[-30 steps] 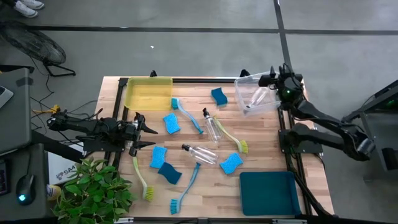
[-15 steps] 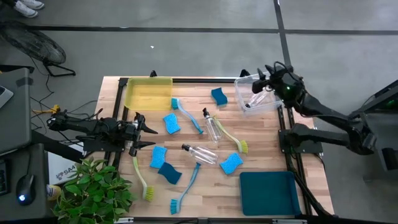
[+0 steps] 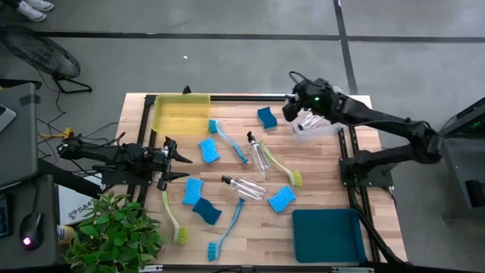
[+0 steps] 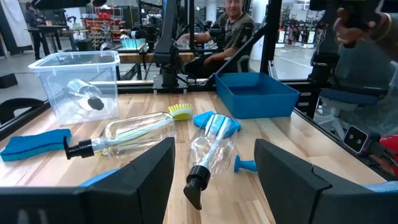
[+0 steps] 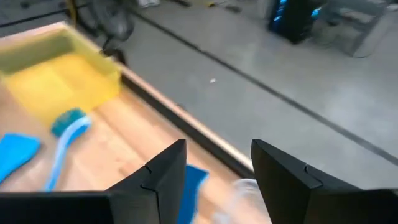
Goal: Pick & Place Kitchen Sink Supplies
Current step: Put the yellow dish brush into the blue bin
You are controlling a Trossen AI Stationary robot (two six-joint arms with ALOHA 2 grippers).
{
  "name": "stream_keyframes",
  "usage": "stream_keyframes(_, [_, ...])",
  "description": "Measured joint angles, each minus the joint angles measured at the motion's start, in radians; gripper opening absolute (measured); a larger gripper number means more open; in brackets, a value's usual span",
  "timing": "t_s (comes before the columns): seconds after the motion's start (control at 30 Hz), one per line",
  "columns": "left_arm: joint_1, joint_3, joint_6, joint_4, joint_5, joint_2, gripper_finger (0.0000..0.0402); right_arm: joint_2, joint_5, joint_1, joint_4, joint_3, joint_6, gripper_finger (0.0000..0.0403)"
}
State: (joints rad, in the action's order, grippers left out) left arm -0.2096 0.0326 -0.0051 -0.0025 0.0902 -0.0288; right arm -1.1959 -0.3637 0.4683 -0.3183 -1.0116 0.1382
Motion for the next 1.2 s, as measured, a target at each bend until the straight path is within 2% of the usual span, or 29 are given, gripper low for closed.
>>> stream_keyframes(0.23, [0.000, 0.000, 0.000, 0.000, 0.000, 0.000, 0.0216, -0.120, 0.018, -0.060, -0.007, -0.031, 0.045, 0.0175])
stream_keyframes(0.33, [0.000, 0.000, 0.000, 0.000, 0.000, 0.000, 0.0216, -0.139, 0.056, -0.076, -0.069, -0.031, 0.045, 0.0175])
stream_keyframes(0.47, [0.000, 0.000, 0.000, 0.000, 0.000, 0.000, 0.0216, -0.138, 0.169, -0.107, -0.219, -0.031, 0.139, 0.0175])
stream_keyframes(0.53, [0.000, 0.000, 0.000, 0.000, 0.000, 0.000, 0.0216, -0.134, 0.255, -0.133, -0.330, -0.031, 0.163, 0.0174])
stream_keyframes(0.6, [0.000, 0.000, 0.000, 0.000, 0.000, 0.000, 0.0216, -0.133, 0.298, -0.171, -0.468, -0.031, 0.212, 0.0173])
stream_keyframes(0.7, [0.000, 0.000, 0.000, 0.000, 0.000, 0.000, 0.0216, -0.133, 0.257, -0.246, -0.643, -0.023, 0.292, 0.0170])
stream_keyframes(0.77, [0.000, 0.000, 0.000, 0.000, 0.000, 0.000, 0.0216, -0.132, 0.237, -0.302, -0.683, -0.006, 0.348, 0.0168])
stream_keyframes(0.87, [0.000, 0.000, 0.000, 0.000, 0.000, 0.000, 0.0216, -0.132, 0.272, -0.390, -0.640, 0.041, 0.440, 0.0165])
stream_keyframes(0.97, [0.000, 0.000, 0.000, 0.000, 0.000, 0.000, 0.0216, -0.132, 0.275, -0.464, -0.511, 0.112, 0.522, 0.0165])
stream_keyframes(1.2, [0.000, 0.000, 0.000, 0.000, 0.000, 0.000, 0.0216, -0.133, 0.265, -0.515, -0.265, 0.281, 0.674, 0.0165])
